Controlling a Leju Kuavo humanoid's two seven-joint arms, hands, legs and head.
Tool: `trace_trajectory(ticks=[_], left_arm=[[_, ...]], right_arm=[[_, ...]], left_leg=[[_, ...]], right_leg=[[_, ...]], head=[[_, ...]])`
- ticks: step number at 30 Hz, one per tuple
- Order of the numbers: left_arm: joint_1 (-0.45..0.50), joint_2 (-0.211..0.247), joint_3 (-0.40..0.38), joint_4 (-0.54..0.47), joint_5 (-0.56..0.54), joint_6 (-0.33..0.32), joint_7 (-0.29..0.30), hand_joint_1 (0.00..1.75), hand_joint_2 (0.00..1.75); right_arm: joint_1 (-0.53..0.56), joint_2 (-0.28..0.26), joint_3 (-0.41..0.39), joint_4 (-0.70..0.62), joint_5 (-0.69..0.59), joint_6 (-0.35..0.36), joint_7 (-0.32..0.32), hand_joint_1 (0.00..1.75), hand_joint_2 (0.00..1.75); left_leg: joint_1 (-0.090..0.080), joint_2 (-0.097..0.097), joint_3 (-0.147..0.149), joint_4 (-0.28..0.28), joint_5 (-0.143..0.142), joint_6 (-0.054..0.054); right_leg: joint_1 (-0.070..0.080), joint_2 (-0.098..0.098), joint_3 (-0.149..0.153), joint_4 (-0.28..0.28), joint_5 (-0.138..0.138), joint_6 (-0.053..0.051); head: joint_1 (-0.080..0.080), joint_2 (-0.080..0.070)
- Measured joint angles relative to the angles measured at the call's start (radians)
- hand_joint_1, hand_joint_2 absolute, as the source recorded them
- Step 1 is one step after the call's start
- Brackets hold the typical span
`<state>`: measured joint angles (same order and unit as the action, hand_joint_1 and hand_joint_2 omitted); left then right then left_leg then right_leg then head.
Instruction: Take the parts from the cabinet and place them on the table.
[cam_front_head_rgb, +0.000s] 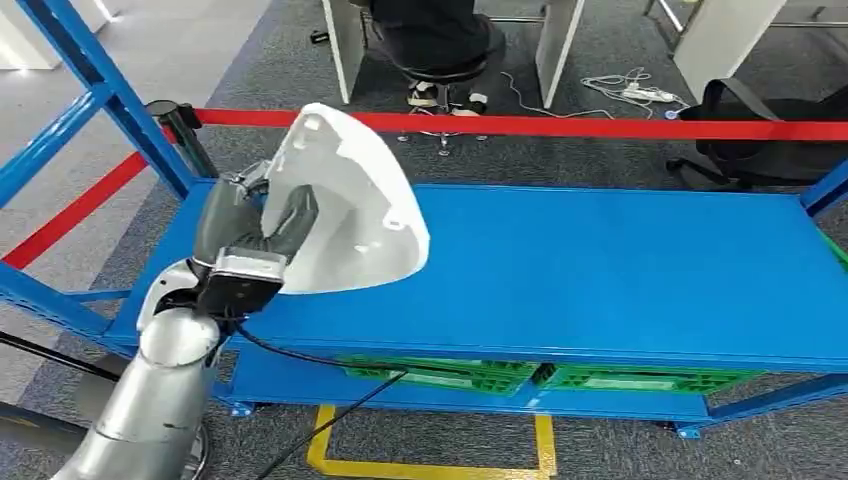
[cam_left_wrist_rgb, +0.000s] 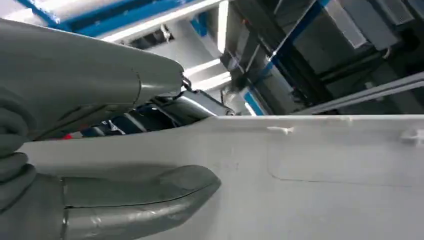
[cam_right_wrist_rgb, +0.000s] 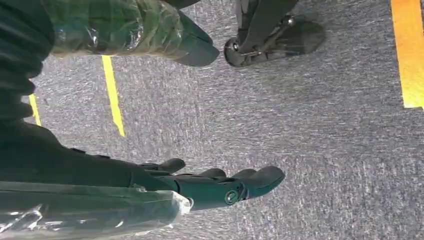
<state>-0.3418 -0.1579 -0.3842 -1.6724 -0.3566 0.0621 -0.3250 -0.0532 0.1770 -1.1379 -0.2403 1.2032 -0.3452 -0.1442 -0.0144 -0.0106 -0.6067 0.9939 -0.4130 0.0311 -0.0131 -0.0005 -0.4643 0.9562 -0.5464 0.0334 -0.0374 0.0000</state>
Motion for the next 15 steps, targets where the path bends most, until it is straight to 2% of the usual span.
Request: trace_trajectory(ticks=[7, 15], left_arm=[[0.078, -0.002, -0.022, -0.032, 0.222, -0.105, -0.034, 1.75, 1.75], [0.134, 0.002, -0.046, -0.048, 0.243, -0.123, -0.051, 1.75, 1.75]], right_arm=[[0.000, 0.006, -0.008, 0.000, -0.002, 0.000, 0.003, 0.00, 1.75], [0.000, 0.010, -0.015, 0.000, -0.005, 0.002, -0.001, 0.00, 1.75]], left_leg=[[0.000, 0.000, 0.000, 0.000, -0.001, 0.000], [0.000, 0.000, 0.000, 0.000, -0.001, 0.000]], right_leg=[[0.000, 0.000, 0.000, 0.000, 0.000, 0.000], [0.000, 0.000, 0.000, 0.000, 0.000, 0.000]], head=[[0.000, 0.000], [0.000, 0.000]])
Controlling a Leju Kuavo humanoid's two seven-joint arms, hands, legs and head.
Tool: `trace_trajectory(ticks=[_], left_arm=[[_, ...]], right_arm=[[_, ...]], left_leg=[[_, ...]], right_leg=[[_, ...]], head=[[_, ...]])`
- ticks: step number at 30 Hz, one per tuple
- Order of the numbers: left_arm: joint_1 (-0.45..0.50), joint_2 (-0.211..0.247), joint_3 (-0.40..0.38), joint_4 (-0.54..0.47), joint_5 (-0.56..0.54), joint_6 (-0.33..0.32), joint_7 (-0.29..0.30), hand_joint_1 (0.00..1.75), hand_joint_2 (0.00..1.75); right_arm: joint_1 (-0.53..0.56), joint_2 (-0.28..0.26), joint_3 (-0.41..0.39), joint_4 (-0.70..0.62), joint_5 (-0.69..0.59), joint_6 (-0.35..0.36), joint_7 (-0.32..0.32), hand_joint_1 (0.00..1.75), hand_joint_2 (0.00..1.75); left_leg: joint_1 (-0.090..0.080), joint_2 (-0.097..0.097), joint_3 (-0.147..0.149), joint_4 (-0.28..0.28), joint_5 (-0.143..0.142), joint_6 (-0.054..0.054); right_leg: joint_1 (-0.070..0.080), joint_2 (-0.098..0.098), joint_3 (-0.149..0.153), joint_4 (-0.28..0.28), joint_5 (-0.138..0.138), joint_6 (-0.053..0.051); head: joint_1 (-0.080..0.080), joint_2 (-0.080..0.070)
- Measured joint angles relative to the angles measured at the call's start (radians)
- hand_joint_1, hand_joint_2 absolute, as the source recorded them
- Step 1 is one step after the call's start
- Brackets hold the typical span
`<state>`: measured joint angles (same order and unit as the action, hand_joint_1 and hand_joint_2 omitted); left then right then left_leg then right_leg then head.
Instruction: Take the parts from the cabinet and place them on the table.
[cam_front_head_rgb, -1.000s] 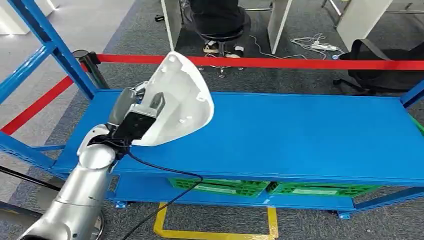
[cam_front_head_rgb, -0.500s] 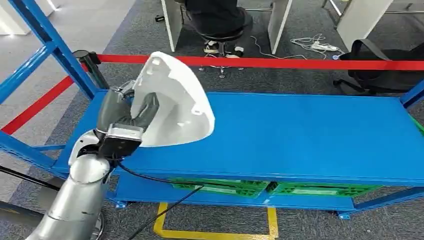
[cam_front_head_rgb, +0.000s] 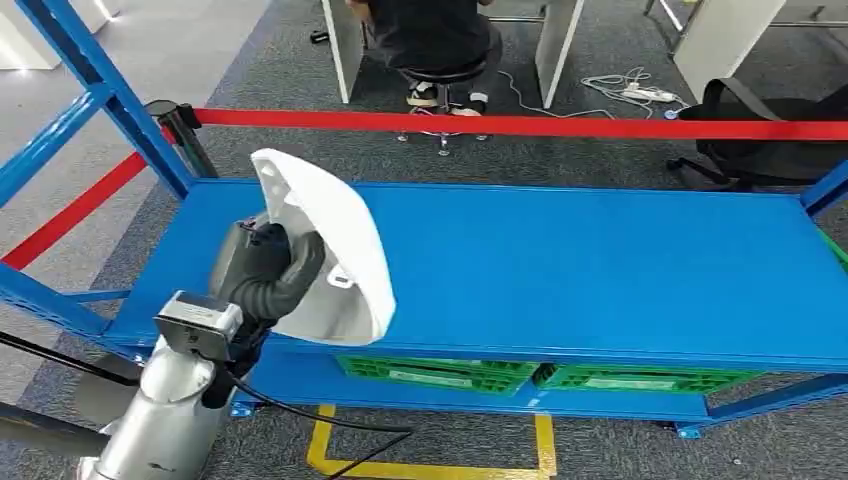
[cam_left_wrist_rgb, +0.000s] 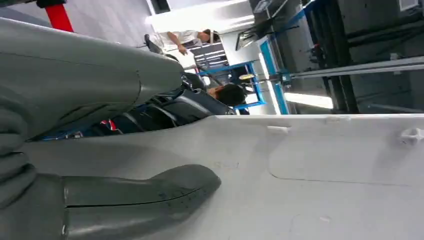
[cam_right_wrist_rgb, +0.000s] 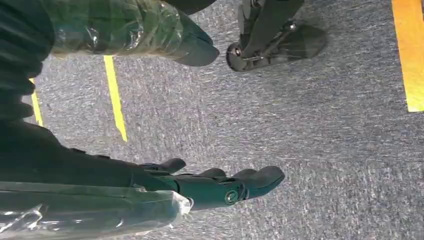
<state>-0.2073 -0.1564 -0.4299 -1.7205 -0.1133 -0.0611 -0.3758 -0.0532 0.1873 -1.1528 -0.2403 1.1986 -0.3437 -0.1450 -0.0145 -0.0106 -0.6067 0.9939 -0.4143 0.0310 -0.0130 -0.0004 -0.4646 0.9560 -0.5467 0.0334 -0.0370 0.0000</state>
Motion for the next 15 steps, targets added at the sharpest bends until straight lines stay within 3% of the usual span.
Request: trace_trajectory(ticks=[4, 7, 12, 15], left_arm=[[0.013, 0.000, -0.017, 0.000, 0.002, -0.014, -0.008, 1.75, 1.75], [0.020, 0.000, -0.041, 0.000, -0.023, -0.014, -0.012, 1.75, 1.75], [0.043, -0.016, -0.063, 0.012, -0.039, 0.003, -0.014, 1.75, 1.75], [0.049, -0.029, -0.064, 0.031, -0.059, 0.015, -0.014, 1.75, 1.75]], right_arm=[[-0.002, 0.000, -0.019, 0.000, -0.060, 0.046, -0.074, 0.00, 1.75], [-0.010, 0.000, -0.055, 0.000, -0.136, 0.116, -0.199, 0.00, 1.75], [-0.017, 0.000, -0.087, -0.002, -0.187, 0.158, -0.402, 0.00, 1.75], [-0.020, 0.000, -0.108, -0.002, -0.223, 0.222, -0.430, 0.00, 1.75]], left_leg=[[0.000, 0.000, 0.000, 0.000, 0.000, 0.000], [0.000, 0.000, 0.000, 0.000, 0.000, 0.000], [0.000, 0.000, 0.000, 0.000, 0.000, 0.000], [0.000, 0.000, 0.000, 0.000, 0.000, 0.000]], right_leg=[[0.000, 0.000, 0.000, 0.000, 0.000, 0.000], [0.000, 0.000, 0.000, 0.000, 0.000, 0.000], [0.000, 0.000, 0.000, 0.000, 0.000, 0.000], [0.000, 0.000, 0.000, 0.000, 0.000, 0.000]], head=[[0.000, 0.000], [0.000, 0.000], [0.000, 0.000], [0.000, 0.000]])
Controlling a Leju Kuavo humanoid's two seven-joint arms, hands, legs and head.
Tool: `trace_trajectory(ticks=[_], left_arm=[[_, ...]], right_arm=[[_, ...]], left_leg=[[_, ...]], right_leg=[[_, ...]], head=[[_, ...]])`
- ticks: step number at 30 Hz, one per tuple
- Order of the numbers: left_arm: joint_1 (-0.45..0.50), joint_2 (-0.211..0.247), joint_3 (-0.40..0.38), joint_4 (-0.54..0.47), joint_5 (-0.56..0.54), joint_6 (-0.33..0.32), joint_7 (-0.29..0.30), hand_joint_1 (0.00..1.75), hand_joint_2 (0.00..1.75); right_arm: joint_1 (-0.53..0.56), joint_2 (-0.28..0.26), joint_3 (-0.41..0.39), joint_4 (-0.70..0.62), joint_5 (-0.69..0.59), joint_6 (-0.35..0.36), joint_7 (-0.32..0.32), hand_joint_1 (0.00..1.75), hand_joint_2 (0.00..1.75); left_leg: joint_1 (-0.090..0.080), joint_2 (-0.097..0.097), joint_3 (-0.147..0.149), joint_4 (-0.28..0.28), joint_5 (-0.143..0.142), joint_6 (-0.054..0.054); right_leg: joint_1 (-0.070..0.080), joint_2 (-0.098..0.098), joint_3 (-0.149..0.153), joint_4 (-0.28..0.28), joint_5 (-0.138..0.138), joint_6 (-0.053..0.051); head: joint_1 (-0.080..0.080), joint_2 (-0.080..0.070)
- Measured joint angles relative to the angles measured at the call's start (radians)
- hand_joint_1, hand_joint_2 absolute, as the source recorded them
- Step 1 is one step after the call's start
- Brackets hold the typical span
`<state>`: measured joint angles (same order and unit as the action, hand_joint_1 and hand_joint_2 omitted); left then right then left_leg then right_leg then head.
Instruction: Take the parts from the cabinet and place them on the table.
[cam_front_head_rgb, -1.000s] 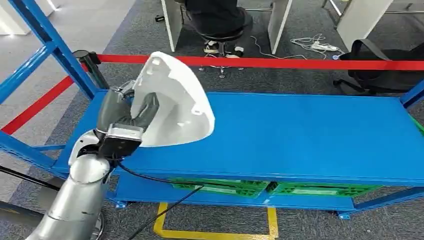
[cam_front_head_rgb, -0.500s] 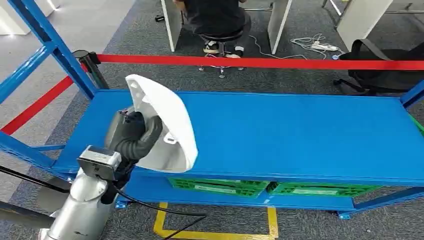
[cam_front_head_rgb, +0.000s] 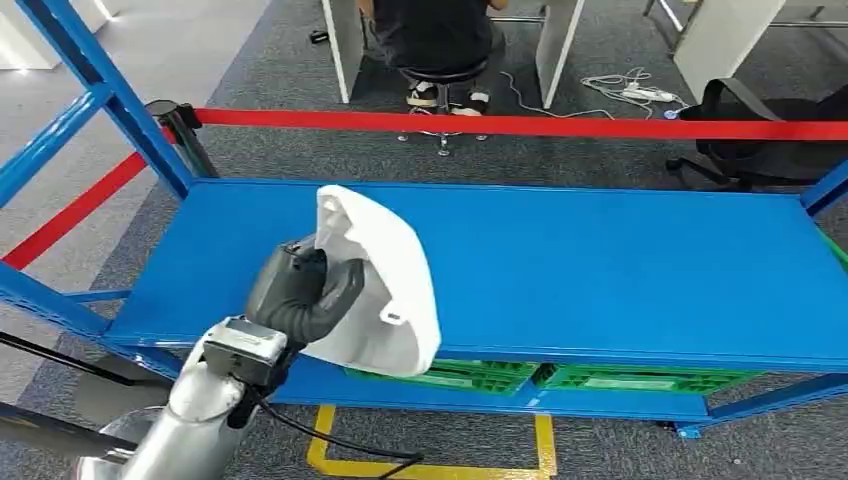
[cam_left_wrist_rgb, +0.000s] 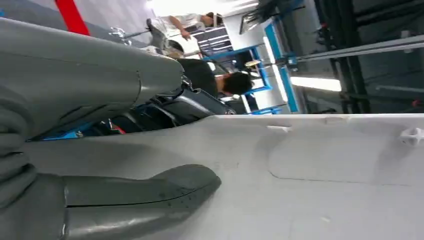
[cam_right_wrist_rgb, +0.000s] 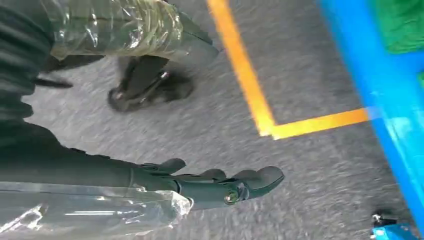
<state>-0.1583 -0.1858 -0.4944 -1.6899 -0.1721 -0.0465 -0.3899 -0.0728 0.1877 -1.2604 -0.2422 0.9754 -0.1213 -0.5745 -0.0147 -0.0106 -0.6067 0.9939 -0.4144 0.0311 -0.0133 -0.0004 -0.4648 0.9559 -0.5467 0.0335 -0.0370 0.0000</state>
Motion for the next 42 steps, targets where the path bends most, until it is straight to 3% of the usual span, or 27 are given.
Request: trace_trajectory(ticks=[4, 7, 9, 10, 12, 13, 14, 15, 17, 18, 19, 20, 22, 24, 25, 27, 28, 29, 30, 32, 33, 34, 36, 38, 39, 41, 42], left_arm=[[0.002, -0.016, -0.001, 0.022, -0.014, 0.011, 0.000, 1.75, 1.75], [0.002, -0.024, -0.001, 0.034, -0.037, 0.019, 0.006, 1.75, 1.75], [0.001, -0.040, -0.002, 0.042, -0.050, 0.031, 0.008, 1.75, 1.75], [-0.003, -0.048, -0.004, 0.048, -0.056, 0.033, 0.011, 1.75, 1.75], [-0.001, -0.060, -0.012, 0.063, -0.068, 0.043, 0.018, 1.75, 1.75], [0.002, -0.063, -0.016, 0.071, -0.072, 0.046, 0.022, 1.75, 1.75], [0.005, -0.065, -0.018, 0.078, -0.073, 0.047, 0.022, 1.75, 1.75], [0.008, -0.067, -0.018, 0.084, -0.075, 0.048, 0.022, 1.75, 1.75], [0.008, -0.069, -0.018, 0.093, -0.079, 0.049, 0.023, 1.75, 1.75], [0.008, -0.072, -0.018, 0.096, -0.079, 0.049, 0.023, 1.75, 1.75], [0.007, -0.073, -0.018, 0.099, -0.080, 0.050, 0.023, 1.75, 1.75], [0.008, -0.073, -0.019, 0.101, -0.084, 0.053, 0.024, 1.75, 1.75], [0.008, -0.073, -0.018, 0.105, -0.090, 0.063, 0.023, 1.75, 1.75], [0.007, -0.073, -0.018, 0.105, -0.090, 0.065, 0.023, 1.75, 1.75], [0.006, -0.073, -0.018, 0.105, -0.091, 0.065, 0.023, 1.75, 1.75], [0.007, -0.073, -0.018, 0.106, -0.091, 0.065, 0.023, 1.75, 1.75], [0.008, -0.072, -0.018, 0.107, -0.091, 0.066, 0.023, 1.75, 1.75], [0.009, -0.072, -0.018, 0.109, -0.091, 0.066, 0.023, 1.75, 1.75], [0.009, -0.072, -0.018, 0.110, -0.091, 0.067, 0.023, 1.75, 1.75], [0.009, -0.072, -0.018, 0.110, -0.092, 0.067, 0.023, 1.75, 1.75], [0.008, -0.072, -0.018, 0.110, -0.092, 0.067, 0.023, 1.75, 1.75], [0.008, -0.072, -0.018, 0.111, -0.092, 0.070, 0.023, 1.75, 1.75], [0.008, -0.073, -0.017, 0.111, -0.092, 0.075, 0.023, 1.75, 1.75], [0.011, -0.074, -0.016, 0.111, -0.092, 0.082, 0.024, 1.75, 1.75], [0.011, -0.076, -0.015, 0.111, -0.091, 0.083, 0.024, 1.75, 1.75], [0.010, -0.076, -0.014, 0.111, -0.090, 0.084, 0.024, 1.75, 1.75], [0.012, -0.076, -0.012, 0.111, -0.090, 0.084, 0.025, 1.75, 1.75]], right_arm=[[0.000, 0.000, -0.012, 0.000, -0.004, 0.003, 0.000, 0.00, 1.75], [-0.002, 0.000, -0.016, 0.000, 0.008, 0.003, 0.011, 0.00, 1.75], [-0.004, 0.000, -0.018, -0.001, 0.015, -0.006, 0.025, 0.00, 1.75], [-0.007, 0.000, -0.018, -0.001, 0.018, -0.019, 0.034, 0.00, 1.75], [-0.007, 0.000, -0.018, -0.001, 0.031, -0.034, 0.050, 0.00, 1.75], [-0.006, 0.000, -0.018, -0.001, 0.036, -0.041, 0.060, 0.00, 1.75], [-0.006, 0.000, -0.018, -0.001, 0.040, -0.048, 0.068, 0.00, 1.75], [-0.005, 0.000, -0.018, -0.001, 0.043, -0.053, 0.074, 0.00, 1.75], [-0.005, 0.000, -0.018, -0.001, 0.045, -0.059, 0.077, 0.00, 1.75], [-0.006, 0.000, -0.018, -0.001, 0.046, -0.060, 0.078, 0.00, 1.75], [-0.006, 0.003, -0.018, 0.000, 0.049, -0.061, 0.087, 0.00, 1.75], [-0.007, 0.003, -0.018, 0.000, 0.053, -0.062, 0.094, 0.00, 1.75], [-0.004, 0.003, -0.017, 0.000, 0.069, -0.066, 0.114, 0.00, 1.75], [-0.003, 0.005, -0.013, 0.000, 0.081, -0.068, 0.129, 0.00, 1.75], [-0.004, 0.005, -0.011, 0.000, 0.084, -0.068, 0.132, 0.00, 1.75], [-0.005, 0.005, -0.007, 0.000, 0.086, -0.068, 0.138, 0.00, 1.75], [-0.004, 0.005, -0.006, 0.000, 0.086, -0.068, 0.141, 0.00, 1.75], [-0.003, 0.005, -0.006, 0.000, 0.086, -0.068, 0.144, 0.00, 1.75], [-0.003, 0.005, -0.006, 0.000, 0.086, -0.068, 0.147, 0.00, 1.75], [-0.003, 0.005, -0.006, 0.000, 0.086, -0.068, 0.148, 0.00, 1.75], [-0.004, 0.005, -0.006, 0.000, 0.087, -0.068, 0.148, 0.00, 1.75], [-0.004, 0.006, -0.006, 0.000, 0.087, -0.069, 0.149, 0.00, 1.75], [-0.006, 0.006, -0.005, 0.000, 0.087, -0.072, 0.151, 0.00, 1.75], [-0.006, 0.006, -0.005, 0.000, 0.087, -0.073, 0.155, 0.00, 1.75], [-0.007, 0.005, -0.005, 0.000, 0.087, -0.074, 0.156, 0.00, 1.75], [-0.007, 0.005, -0.005, 0.000, 0.087, -0.076, 0.159, 0.00, 1.75], [-0.007, 0.005, -0.005, 0.000, 0.087, -0.076, 0.159, 0.00, 1.75]], left_leg=[[0.000, 0.000, 0.000, 0.000, 0.000, 0.000], [-0.007, 0.000, 0.001, 0.003, -0.008, 0.018], [0.004, 0.003, 0.025, -0.033, 0.005, 0.026], [0.005, 0.003, 0.028, -0.037, 0.004, 0.030], [0.004, 0.003, 0.028, -0.036, 0.001, 0.032], [0.004, 0.003, 0.028, -0.035, -0.001, 0.032], [0.005, 0.003, 0.029, -0.034, -0.004, 0.029], [0.006, 0.002, 0.032, -0.033, -0.007, 0.025], [0.012, 0.000, 0.040, -0.020, -0.021, 0.011], [0.013, 0.000, 0.040, -0.008, -0.030, 0.002], [0.005, -0.002, 0.035, 0.002, -0.038, -0.007], [0.006, -0.002, 0.032, 0.008, -0.038, -0.009], [0.009, -0.002, 0.033, 0.007, -0.036, -0.013], [0.011, -0.001, 0.032, 0.020, -0.054, -0.024], [0.013, 0.002, 0.015, 0.059, -0.081, -0.031], [0.018, 0.003, -0.060, 0.215, -0.153, -0.039], [0.018, 0.003, -0.097, 0.285, -0.176, -0.040], [0.019, 0.003, -0.119, 0.318, -0.175, -0.040], [0.019, 0.003, -0.115, 0.303, -0.147, -0.036], [0.017, 0.003, -0.063, 0.181, -0.060, -0.024], [0.014, 0.003, -0.017, 0.081, -0.006, -0.013], [0.010, 0.004, 0.003, 0.052, -0.016, -0.006], [0.005, 0.004, 0.007, 0.027, -0.027, 0.001], [0.005, 0.001, 0.005, 0.019, -0.026, 0.003], [0.014, 0.003, 0.013, 0.002, -0.019, 0.006], [0.013, 0.005, 0.015, 0.000, -0.018, 0.012], [0.011, 0.005, 0.014, 0.000, -0.018, 0.012]], right_leg=[[0.000, 0.000, 0.000, 0.000, 0.000, 0.000], [-0.006, -0.001, 0.006, -0.013, 0.002, 0.010], [-0.003, 0.000, 0.008, 0.007, -0.011, 0.013], [-0.001, 0.000, -0.022, 0.059, -0.042, 0.013], [-0.005, 0.001, -0.123, 0.230, -0.116, 0.017], [-0.005, 0.001, -0.172, 0.304, -0.135, 0.021], [-0.007, 0.001, -0.200, 0.328, -0.124, 0.024], [-0.009, 0.000, -0.198, 0.301, -0.084, 0.026], [-0.018, -0.001, -0.135, 0.128, 0.037, 0.034], [-0.024, -0.001, -0.106, 0.051, 0.072, 0.040], [-0.018, 0.008, -0.099, 0.049, 0.060, 0.034], [-0.019, 0.011, -0.097, 0.051, 0.062, 0.017], [-0.014, 0.012, -0.100, 0.058, 0.059, 0.008], [-0.020, 0.010, -0.096, 0.057, 0.060, -0.005], [-0.020, 0.009, -0.093, 0.057, 0.058, -0.012], [-0.018, 0.008, -0.093, 0.058, 0.055, -0.017], [-0.017, 0.006, -0.092, 0.058, 0.054, -0.019], [-0.016, 0.006, -0.091, 0.058, 0.052, -0.021], [-0.015, 0.006, -0.089, 0.058, 0.051, -0.022], [-0.012, 0.009, -0.080, 0.058, 0.046, -0.021], [-0.012, 0.010, -0.073, 0.056, 0.042, -0.019], [-0.012, 0.010, -0.071, 0.053, 0.041, -0.016], [-0.010, 0.008, -0.080, 0.055, 0.041, -0.003], [-0.010, 0.003, -0.077, 0.045, 0.046, 0.009], [-0.009, 0.003, -0.079, 0.047, 0.038, 0.014], [-0.008, 0.002, -0.112, 0.119, -0.017, 0.015], [-0.008, 0.002, -0.149, 0.204, -0.059, 0.017]], head=[[0.000, 0.000], [-0.002, 0.000], [0.001, 0.000], [0.002, 0.000], [0.000, 0.000], [0.000, 0.000], [0.002, 0.000], [0.001, 0.000], [0.001, 0.000], [0.002, 0.000], [0.005, 0.000], [0.002, 0.000], [-0.001, 0.000], [-0.002, 0.000], [-0.010, 0.000], [-0.012, 0.000], [-0.012, 0.000], [-0.012, 0.000], [-0.012, 0.000], [-0.012, 0.000], [-0.012, 0.000], [-0.008, 0.000], [-0.015, 0.000], [-0.013, 0.000], [-0.013, 0.000], [-0.010, 0.000], [-0.007, 0.000]])
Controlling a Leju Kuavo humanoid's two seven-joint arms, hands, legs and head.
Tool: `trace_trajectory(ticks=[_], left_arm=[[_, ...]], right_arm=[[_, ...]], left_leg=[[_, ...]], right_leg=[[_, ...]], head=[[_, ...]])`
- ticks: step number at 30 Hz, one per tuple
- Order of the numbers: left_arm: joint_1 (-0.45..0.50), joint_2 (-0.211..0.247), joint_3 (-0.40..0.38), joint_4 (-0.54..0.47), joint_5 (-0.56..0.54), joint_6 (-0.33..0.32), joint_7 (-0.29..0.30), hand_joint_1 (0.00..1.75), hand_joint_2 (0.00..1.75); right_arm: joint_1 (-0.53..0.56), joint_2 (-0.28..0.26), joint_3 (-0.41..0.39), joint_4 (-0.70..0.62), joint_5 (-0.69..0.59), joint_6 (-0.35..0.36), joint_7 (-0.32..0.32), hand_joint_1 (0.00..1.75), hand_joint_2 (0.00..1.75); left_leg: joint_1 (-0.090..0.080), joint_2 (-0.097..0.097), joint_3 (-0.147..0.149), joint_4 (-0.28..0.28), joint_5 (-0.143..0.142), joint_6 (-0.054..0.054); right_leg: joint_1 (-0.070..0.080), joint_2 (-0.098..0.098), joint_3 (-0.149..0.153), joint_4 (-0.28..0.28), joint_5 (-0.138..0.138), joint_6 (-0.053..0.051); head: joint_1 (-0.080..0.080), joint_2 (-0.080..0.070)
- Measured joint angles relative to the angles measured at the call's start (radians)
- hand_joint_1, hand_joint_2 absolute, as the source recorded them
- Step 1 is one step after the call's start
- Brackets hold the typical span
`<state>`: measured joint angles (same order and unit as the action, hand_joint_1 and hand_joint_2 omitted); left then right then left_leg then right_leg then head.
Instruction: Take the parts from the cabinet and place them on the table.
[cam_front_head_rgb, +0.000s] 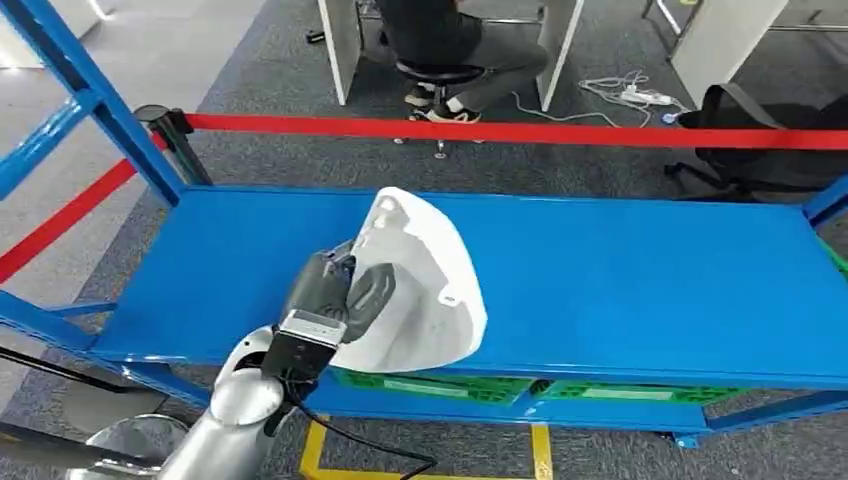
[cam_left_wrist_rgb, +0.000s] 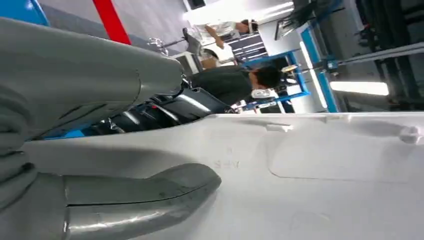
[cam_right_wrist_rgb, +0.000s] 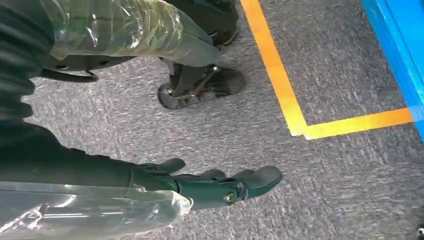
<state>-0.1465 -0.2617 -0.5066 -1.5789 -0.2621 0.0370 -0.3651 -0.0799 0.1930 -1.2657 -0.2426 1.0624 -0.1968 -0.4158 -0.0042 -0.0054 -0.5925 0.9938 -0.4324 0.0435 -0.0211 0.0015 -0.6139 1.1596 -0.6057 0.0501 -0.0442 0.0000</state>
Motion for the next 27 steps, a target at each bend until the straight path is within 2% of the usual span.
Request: trace_trajectory(ticks=[1, 2, 3, 4, 6, 7, 8, 11, 12, 13, 14, 16, 17, 18, 19, 20, 21, 22, 23, 25, 27], left_arm=[[0.001, 0.000, 0.002, 0.000, 0.000, 0.000, 0.000, 1.75, 1.75], [0.002, 0.001, 0.003, 0.002, 0.000, 0.000, 0.000, 1.75, 1.75], [0.003, 0.001, 0.005, 0.002, 0.000, 0.000, 0.001, 1.75, 1.75], [0.004, 0.001, 0.006, 0.002, 0.000, 0.000, 0.001, 1.75, 1.75], [0.005, 0.000, 0.010, 0.002, 0.000, 0.000, 0.001, 1.75, 1.75], [0.004, 0.000, 0.013, 0.002, 0.000, 0.000, 0.001, 1.75, 1.75], [0.004, 0.000, 0.014, 0.002, 0.000, 0.000, 0.001, 1.75, 1.75], [0.005, 0.001, 0.017, 0.002, 0.000, 0.000, 0.001, 1.75, 1.75], [0.005, 0.000, 0.018, 0.002, 0.000, 0.000, 0.001, 1.75, 1.75], [0.005, 0.001, 0.019, 0.002, 0.000, 0.000, 0.001, 1.75, 1.75], [0.005, 0.001, 0.019, 0.002, 0.000, 0.001, 0.001, 1.75, 1.75], [0.007, 0.003, 0.020, 0.002, 0.000, 0.001, 0.001, 1.75, 1.75], [0.009, 0.004, 0.020, 0.002, 0.000, 0.001, 0.001, 1.75, 1.75], [0.012, 0.004, 0.020, 0.002, 0.000, 0.001, 0.001, 1.75, 1.75], [0.013, 0.004, 0.021, 0.002, 0.000, 0.001, 0.001, 1.75, 1.75], [0.013, 0.004, 0.022, 0.002, 0.000, 0.001, 0.001, 1.75, 1.75], [0.013, 0.004, 0.022, 0.002, 0.000, 0.001, 0.001, 1.75, 1.75], [0.012, 0.004, 0.022, 0.002, 0.000, 0.001, 0.001, 1.75, 1.75], [0.012, 0.004, 0.022, 0.002, -0.001, 0.001, 0.002, 1.75, 1.75], [0.012, 0.003, 0.023, 0.002, -0.004, 0.001, 0.003, 1.75, 1.75], [0.013, 0.002, 0.023, 0.002, -0.009, 0.001, 0.004, 1.75, 1.75]], right_arm=[[0.001, 0.000, 0.000, 0.000, 0.000, 0.000, 0.000, 0.00, 1.75], [0.003, 0.000, 0.000, 0.000, 0.000, 0.000, 0.001, 0.00, 1.75], [0.004, 0.000, 0.000, 0.000, 0.000, 0.000, 0.001, 0.00, 1.75], [0.005, 0.000, 0.000, 0.000, 0.001, 0.000, 0.001, 0.00, 1.75], [0.004, 0.000, 0.000, 0.000, 0.001, 0.000, 0.001, 0.00, 1.75], [0.002, 0.000, 0.000, 0.000, 0.001, 0.000, 0.001, 0.00, 1.75], [0.000, 0.000, 0.000, 0.000, 0.001, 0.000, 0.002, 0.00, 1.75], [0.001, 0.000, 0.000, 0.000, 0.003, 0.000, 0.003, 0.00, 1.75], [0.002, 0.000, 0.000, 0.000, 0.004, 0.000, 0.004, 0.00, 1.75], [0.001, 0.001, 0.000, 0.000, 0.006, 0.000, 0.005, 0.00, 1.75], [0.001, 0.001, 0.000, 0.000, 0.006, -0.001, 0.005, 0.00, 1.75], [0.001, 0.001, 0.000, 0.000, 0.007, -0.001, 0.006, 0.00, 1.75], [0.002, 0.001, 0.000, 0.000, 0.007, -0.001, 0.006, 0.00, 1.75], [0.003, 0.001, 0.000, 0.000, 0.007, -0.001, 0.006, 0.00, 1.75], [0.004, 0.001, 0.000, 0.000, 0.007, -0.001, 0.006, 0.00, 1.75], [0.003, 0.001, 0.000, 0.000, 0.007, -0.001, 0.006, 0.00, 1.75], [0.003, 0.002, 0.000, 0.000, 0.008, -0.001, 0.006, 0.00, 1.75], [0.003, 0.001, 0.000, 0.000, 0.008, -0.001, 0.007, 0.00, 1.75], [0.003, 0.001, 0.000, 0.000, 0.008, -0.001, 0.007, 0.00, 1.75], [0.001, 0.002, 0.000, 0.000, 0.008, -0.001, 0.007, 0.00, 1.75], [0.001, 0.002, 0.001, 0.000, 0.008, 0.000, 0.008, 0.00, 1.75]], left_leg=[[-0.004, 0.001, -0.001, 0.000, 0.000, 0.003], [-0.007, 0.001, -0.003, 0.000, 0.001, 0.005], [-0.010, 0.001, -0.003, 0.000, 0.002, 0.006], [-0.012, 0.000, -0.003, 0.000, 0.002, 0.006], [-0.014, -0.001, -0.001, 0.001, 0.003, 0.007], [-0.014, -0.001, 0.000, 0.002, 0.003, 0.006], [-0.018, -0.001, -0.006, 0.003, 0.005, 0.001], [-0.016, -0.001, -0.009, 0.006, 0.017, -0.015], [-0.019, -0.002, -0.011, 0.009, 0.017, -0.018], [-0.017, -0.002, -0.016, 0.019, -0.003, -0.026], [-0.013, -0.001, -0.032, 0.064, -0.048, -0.036], [-0.001, -0.001, -0.086, 0.211, -0.135, -0.050], [0.003, -0.001, -0.114, 0.292, -0.168, -0.055], [0.008, 0.000, -0.117, 0.315, -0.170, -0.058], [0.011, 0.000, -0.102, 0.302, -0.152, -0.060], [0.015, 0.000, -0.063, 0.243, -0.113, -0.061], [0.016, 0.001, -0.011, 0.158, -0.071, -0.061], [0.017, 0.001, 0.039, 0.074, -0.042, -0.059], [0.014, 0.000, 0.068, 0.027, -0.056, -0.056], [0.009, -0.002, 0.065, 0.014, -0.054, -0.047], [0.008, -0.002, 0.058, 0.006, -0.055, -0.029]], right_leg=[[0.000, 0.000, -0.038, 0.082, -0.035, 0.002], [0.001, 0.000, -0.065, 0.139, -0.051, 0.003], [0.002, 0.000, -0.069, 0.146, -0.038, 0.002], [0.003, 0.000, -0.051, 0.112, -0.005, 0.000], [0.004, 0.000, 0.033, -0.051, 0.082, -0.008], [0.005, 0.000, 0.079, -0.137, 0.100, -0.013], [0.011, 0.002, 0.104, -0.160, 0.090, -0.017], [0.013, 0.004, 0.092, -0.163, 0.100, -0.026], [0.005, 0.003, 0.091, -0.171, 0.107, -0.036], [0.003, -0.001, 0.091, -0.172, 0.111, -0.043], [0.002, -0.001, 0.086, -0.172, 0.116, -0.050], [0.002, -0.004, 0.077, -0.172, 0.121, -0.053], [0.002, -0.006, 0.071, -0.171, 0.125, -0.053], [0.001, -0.006, 0.066, -0.171, 0.129, -0.051], [0.001, -0.006, 0.062, -0.170, 0.131, -0.050], [0.001, -0.006, 0.057, -0.168, 0.134, -0.047], [0.000, -0.006, 0.055, -0.166, 0.135, -0.044], [-0.001, -0.005, 0.055, -0.164, 0.136, -0.042], [0.002, -0.005, 0.051, -0.164, 0.138, -0.037], [0.002, -0.005, 0.046, -0.163, 0.148, -0.022], [0.002, -0.006, 0.038, -0.164, 0.156, -0.007]], head=[[-0.002, 0.000], [0.000, 0.000], [-0.002, 0.000], [-0.001, 0.000], [-0.001, 0.000], [0.000, 0.000], [-0.002, 0.000], [-0.003, 0.000], [0.000, 0.000], [0.000, 0.000], [-0.010, 0.000], [-0.010, 0.000], [-0.011, 0.000], [-0.011, 0.000], [-0.011, 0.000], [-0.011, 0.000], [-0.011, 0.000], [-0.011, 0.000], [-0.011, 0.000], [-0.009, 0.000], [-0.008, 0.000]])
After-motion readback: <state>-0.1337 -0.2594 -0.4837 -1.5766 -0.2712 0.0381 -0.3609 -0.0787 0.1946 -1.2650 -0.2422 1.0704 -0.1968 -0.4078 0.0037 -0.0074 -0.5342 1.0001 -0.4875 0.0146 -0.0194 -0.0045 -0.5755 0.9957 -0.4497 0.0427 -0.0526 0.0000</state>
